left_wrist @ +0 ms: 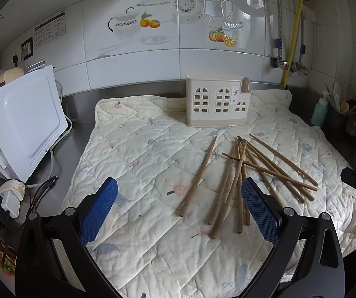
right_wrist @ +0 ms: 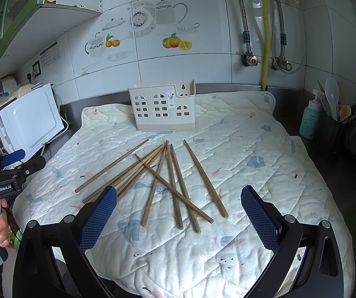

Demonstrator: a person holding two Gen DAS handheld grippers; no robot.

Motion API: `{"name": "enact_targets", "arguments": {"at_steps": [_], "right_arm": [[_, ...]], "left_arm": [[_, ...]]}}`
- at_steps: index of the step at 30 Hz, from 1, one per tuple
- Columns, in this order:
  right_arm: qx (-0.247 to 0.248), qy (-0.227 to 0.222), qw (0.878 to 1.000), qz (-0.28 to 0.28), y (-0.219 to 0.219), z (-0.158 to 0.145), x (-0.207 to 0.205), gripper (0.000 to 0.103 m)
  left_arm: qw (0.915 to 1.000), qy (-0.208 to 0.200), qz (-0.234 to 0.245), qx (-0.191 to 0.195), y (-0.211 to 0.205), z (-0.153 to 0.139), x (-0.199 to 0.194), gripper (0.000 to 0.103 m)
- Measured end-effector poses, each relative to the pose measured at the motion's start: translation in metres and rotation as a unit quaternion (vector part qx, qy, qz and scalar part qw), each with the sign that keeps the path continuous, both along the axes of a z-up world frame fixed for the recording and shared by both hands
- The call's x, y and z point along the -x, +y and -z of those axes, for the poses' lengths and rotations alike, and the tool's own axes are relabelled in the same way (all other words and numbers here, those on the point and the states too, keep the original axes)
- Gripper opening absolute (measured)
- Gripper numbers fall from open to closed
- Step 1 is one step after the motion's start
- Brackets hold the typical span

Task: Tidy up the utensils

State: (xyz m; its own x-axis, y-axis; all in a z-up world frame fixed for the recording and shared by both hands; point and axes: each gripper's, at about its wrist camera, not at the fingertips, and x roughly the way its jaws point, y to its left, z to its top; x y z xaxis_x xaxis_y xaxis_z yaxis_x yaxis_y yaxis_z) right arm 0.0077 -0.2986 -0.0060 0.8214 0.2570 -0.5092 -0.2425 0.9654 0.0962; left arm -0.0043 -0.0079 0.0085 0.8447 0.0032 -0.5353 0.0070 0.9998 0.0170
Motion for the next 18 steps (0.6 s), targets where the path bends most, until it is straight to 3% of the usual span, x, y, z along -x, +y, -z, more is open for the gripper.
{"name": "enact_targets", "arguments": {"at_steps": [18], "right_arm": [[-0.004,0.002,1.0,-0.011,0.0018,0.0035,-0.0018,0.096]], "left_arm": [[0.9999,-0.003,0.009,0.015,0.0022,-0.0004,-0.003,0.098]]}}
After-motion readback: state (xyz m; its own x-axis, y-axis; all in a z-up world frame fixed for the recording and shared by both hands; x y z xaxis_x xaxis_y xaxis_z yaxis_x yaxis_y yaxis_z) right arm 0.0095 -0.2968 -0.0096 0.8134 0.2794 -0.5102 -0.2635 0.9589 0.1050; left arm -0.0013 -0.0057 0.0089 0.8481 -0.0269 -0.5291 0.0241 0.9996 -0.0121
